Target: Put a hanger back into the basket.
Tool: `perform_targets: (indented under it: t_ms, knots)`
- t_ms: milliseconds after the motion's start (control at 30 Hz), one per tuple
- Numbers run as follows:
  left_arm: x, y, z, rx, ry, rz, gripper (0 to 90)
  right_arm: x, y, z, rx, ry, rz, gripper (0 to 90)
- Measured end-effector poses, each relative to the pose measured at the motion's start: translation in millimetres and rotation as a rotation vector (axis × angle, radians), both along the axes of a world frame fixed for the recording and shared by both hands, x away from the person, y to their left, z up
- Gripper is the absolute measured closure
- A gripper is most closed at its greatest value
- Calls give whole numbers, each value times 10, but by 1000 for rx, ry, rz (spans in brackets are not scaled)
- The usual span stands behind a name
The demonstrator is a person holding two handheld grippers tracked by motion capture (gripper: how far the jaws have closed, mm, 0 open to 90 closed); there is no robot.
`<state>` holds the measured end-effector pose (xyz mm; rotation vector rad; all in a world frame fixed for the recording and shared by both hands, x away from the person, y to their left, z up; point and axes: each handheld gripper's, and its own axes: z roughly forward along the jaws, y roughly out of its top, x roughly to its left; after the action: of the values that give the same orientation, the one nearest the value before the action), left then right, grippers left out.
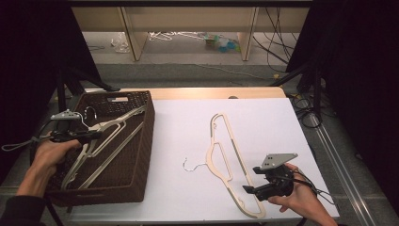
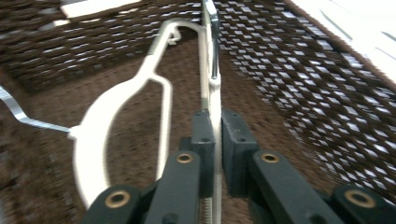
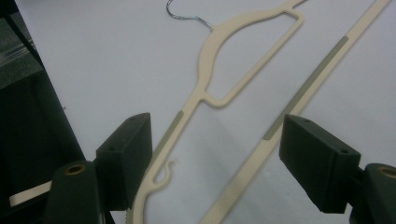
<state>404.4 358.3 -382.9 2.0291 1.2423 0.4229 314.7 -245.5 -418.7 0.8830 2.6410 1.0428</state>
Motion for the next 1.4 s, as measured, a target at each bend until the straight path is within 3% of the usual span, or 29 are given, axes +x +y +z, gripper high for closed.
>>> perform_targets:
  t_ms: [33, 100, 167, 267, 433, 467, 500, 633, 700, 767, 867, 933, 1000, 1167, 1233, 1300, 1367, 1400]
  knots:
    - [9, 9, -15, 0, 1, 12, 829, 4, -6, 6, -8, 2, 7, 265]
    - [28, 33, -53, 44, 6, 41, 810, 3, -5, 3, -6, 3, 4, 265]
    - [45, 47, -90, 42, 11, 75, 797, 2, 0, -6, 0, -3, -1, 265]
    - [54, 61, -124, 45, 8, 93, 790, 7, -7, -2, -2, 6, 4, 265]
    - [56, 60, -154, 85, -7, 119, 751, 7, -2, -22, 0, 4, -4, 265]
    - [62, 72, -173, 83, -3, 132, 740, 6, -6, -14, -9, 18, 4, 265]
    - [66, 82, -186, 79, 3, 138, 724, 16, 2, -35, -1, -7, 9, 265]
    - [68, 112, -253, 76, 25, 179, 661, 15, 3, -34, -1, -13, 15, 265]
    - [62, 129, -274, 70, 35, 185, 607, 15, -1, -21, -10, 1, 11, 265]
    - [60, 157, -297, 53, 36, 198, 581, 7, -1, -23, -7, 23, 8, 265]
    - [49, 172, -304, 70, 26, 239, 516, 8, 10, -46, -4, 11, 2, 265]
    - [35, 200, -289, 57, 30, 238, 487, 9, 10, -51, -2, 10, 3, 265]
    - [16, 199, -263, 46, 15, 274, 432, 7, 9, -45, -10, 27, 7, 265]
    - [-74, 101, -139, 41, -52, 295, 366, 4, 23, -60, -3, 17, 1, 265]
    - [-139, -4, -68, 27, -93, 264, 346, 12, 30, -69, -8, 4, 7, 265]
    - [-183, -128, -23, -16, -131, 256, 319, 11, 32, -73, -8, 10, 12, 265]
    - [-248, -261, 37, -30, -156, 227, 287, 2, 38, -67, -10, 28, 7, 261]
    - [-281, -329, 59, -45, -162, 205, 265, 7, 46, -86, -3, 1, 13, 259]
